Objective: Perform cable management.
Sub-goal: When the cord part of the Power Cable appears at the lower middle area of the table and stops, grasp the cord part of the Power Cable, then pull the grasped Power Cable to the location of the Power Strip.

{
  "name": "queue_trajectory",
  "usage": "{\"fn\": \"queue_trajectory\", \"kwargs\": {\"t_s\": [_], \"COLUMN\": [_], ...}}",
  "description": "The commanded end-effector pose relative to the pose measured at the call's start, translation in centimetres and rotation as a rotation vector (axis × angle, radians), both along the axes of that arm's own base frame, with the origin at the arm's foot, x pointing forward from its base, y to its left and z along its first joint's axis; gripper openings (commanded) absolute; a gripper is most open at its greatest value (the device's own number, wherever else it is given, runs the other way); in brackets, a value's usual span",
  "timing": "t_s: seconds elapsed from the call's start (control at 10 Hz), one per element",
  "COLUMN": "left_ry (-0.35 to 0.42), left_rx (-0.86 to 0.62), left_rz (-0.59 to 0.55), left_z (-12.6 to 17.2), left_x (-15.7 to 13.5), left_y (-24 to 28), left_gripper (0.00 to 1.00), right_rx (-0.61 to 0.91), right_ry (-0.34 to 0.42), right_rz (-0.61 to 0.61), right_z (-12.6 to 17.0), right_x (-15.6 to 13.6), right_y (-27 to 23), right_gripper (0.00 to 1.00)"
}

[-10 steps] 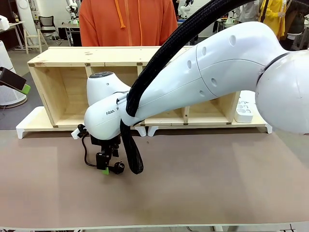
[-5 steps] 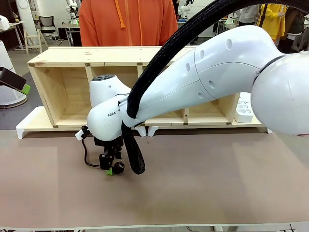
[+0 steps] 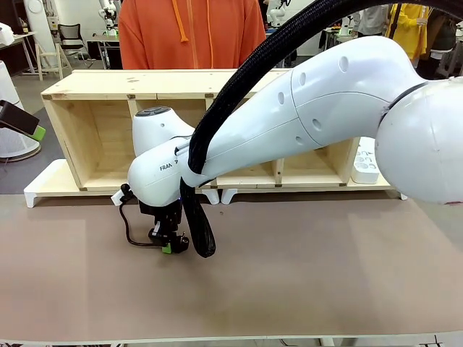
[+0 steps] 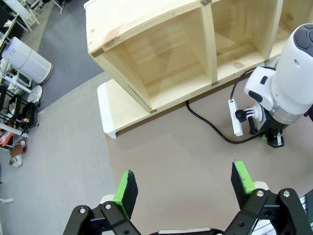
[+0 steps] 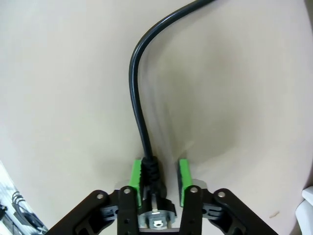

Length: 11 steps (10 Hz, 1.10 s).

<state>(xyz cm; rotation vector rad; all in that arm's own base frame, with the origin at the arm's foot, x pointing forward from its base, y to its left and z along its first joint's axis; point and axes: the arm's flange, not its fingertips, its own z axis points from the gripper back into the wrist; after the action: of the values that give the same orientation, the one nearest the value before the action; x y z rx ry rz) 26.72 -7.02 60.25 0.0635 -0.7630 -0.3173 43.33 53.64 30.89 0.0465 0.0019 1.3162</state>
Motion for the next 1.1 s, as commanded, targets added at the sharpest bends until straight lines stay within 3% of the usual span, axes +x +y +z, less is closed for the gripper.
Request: {"fn": "queue_trajectory", "kwargs": {"t_s": [0.0, 0.1, 0.2, 0.5, 1.0], "left_ry": [0.006, 0.006, 0.006, 0.006, 0.006], "left_rx": [0.002, 0.002, 0.002, 0.002, 0.002], "left_rz": [-0.003, -0.003, -0.003, -0.003, -0.003], "left_z": [0.0, 0.0, 0.0, 0.0, 0.0], "left_x": [-0.1, -0.1, -0.1, -0.1, -0.1], "left_y": [0.11, 0.11, 0.11, 0.11, 0.11], "left_gripper": [1.0, 1.0, 1.0, 1.0, 1.0], "right_rx": [-0.019, -0.019, -0.019, -0.016, -0.002], "right_ry": [0.005, 0.004, 0.004, -0.023, 0.001], "right_rz": [-0.022, -0.025, -0.025, -0.006, -0.007], "right_z": [-0.07, -0.05, 0.0, 0.03, 0.06], "right_x": [-0.04, -0.05, 0.01, 0.02, 0.02], "right_y": [0.49, 0.48, 0.51, 0.57, 0.02], "right_gripper": [0.2, 0.04, 0.0, 0.0, 0.0]}}
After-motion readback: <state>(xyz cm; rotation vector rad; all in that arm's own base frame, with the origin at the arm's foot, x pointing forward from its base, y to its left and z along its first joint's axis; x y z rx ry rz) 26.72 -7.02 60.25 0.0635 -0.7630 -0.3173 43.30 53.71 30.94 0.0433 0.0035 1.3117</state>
